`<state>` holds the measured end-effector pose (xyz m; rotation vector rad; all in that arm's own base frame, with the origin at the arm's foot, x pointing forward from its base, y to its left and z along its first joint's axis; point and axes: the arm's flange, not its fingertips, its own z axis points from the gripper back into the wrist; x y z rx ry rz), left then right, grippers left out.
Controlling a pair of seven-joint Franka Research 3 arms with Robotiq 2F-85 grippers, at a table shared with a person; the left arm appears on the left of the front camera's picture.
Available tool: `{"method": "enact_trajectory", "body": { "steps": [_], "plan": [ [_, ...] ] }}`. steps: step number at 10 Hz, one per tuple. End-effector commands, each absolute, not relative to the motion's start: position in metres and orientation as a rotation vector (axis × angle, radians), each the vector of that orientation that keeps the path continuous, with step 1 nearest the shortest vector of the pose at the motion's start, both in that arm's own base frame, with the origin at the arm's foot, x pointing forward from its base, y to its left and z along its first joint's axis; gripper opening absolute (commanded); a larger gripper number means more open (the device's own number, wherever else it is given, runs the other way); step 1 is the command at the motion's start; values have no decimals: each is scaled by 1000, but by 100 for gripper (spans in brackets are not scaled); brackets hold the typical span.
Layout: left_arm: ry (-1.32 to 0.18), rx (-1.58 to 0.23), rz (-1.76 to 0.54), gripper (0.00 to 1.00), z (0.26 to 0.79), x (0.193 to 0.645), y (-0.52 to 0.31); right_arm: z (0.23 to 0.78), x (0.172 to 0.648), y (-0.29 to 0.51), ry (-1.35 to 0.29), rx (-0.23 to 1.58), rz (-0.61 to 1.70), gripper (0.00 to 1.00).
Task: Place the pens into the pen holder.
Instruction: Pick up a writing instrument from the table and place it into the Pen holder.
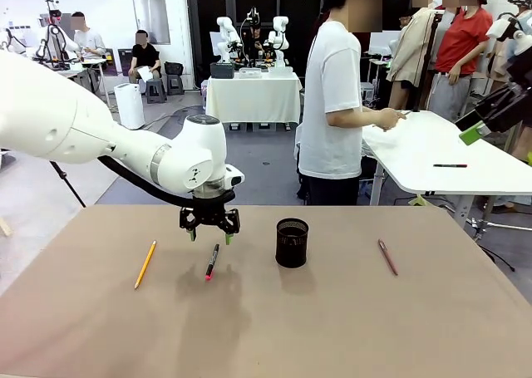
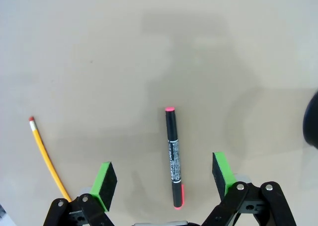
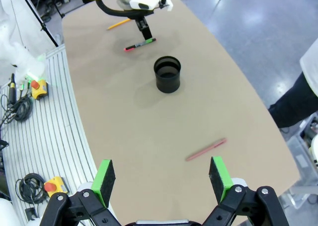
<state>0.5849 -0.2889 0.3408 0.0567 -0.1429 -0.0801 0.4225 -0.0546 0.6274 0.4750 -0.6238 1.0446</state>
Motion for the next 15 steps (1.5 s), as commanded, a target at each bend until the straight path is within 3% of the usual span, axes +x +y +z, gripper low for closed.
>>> {"method": "enact_trajectory", "body": {
  "steps": [1, 10, 15],
  "plan": [
    [-129, 19, -26, 100, 343, 587, -284, 630, 423, -54, -623, 474, 1047, 100],
    [-96, 34, -104, 100, 311, 597, -296, 630, 423, -54, -623, 474, 1047, 100],
    [-53, 21, -79, 0, 307, 602, -296, 630, 423, -54, -623, 474, 1047, 100]
  ]
}}
